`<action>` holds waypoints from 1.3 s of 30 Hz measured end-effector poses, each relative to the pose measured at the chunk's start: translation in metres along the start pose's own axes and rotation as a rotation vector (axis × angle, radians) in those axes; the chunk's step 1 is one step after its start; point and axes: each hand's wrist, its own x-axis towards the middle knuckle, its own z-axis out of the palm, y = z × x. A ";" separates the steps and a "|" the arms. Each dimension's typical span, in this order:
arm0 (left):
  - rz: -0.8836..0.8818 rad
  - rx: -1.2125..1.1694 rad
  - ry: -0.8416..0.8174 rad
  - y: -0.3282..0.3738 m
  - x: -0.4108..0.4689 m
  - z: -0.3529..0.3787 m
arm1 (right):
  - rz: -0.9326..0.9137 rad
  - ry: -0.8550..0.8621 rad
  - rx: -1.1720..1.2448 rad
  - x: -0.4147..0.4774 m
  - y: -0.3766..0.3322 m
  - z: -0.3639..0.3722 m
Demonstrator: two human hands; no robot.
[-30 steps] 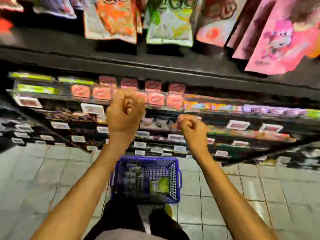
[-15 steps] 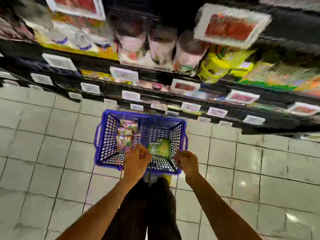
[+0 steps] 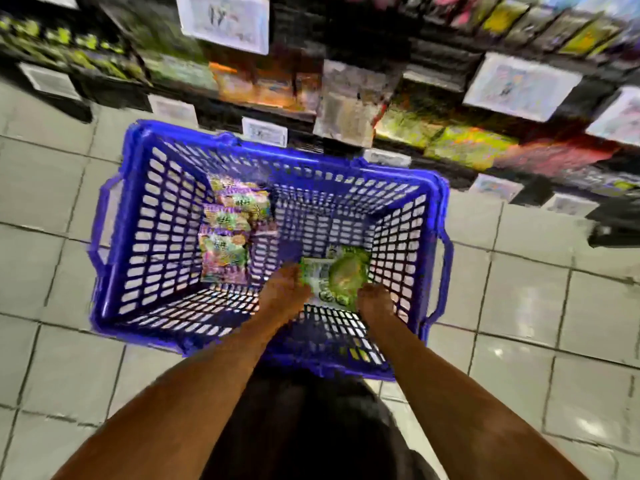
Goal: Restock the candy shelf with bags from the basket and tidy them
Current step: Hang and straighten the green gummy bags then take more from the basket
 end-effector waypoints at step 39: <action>-0.165 -0.264 -0.021 -0.064 0.110 -0.021 | 0.183 -0.097 -0.096 0.077 0.011 0.087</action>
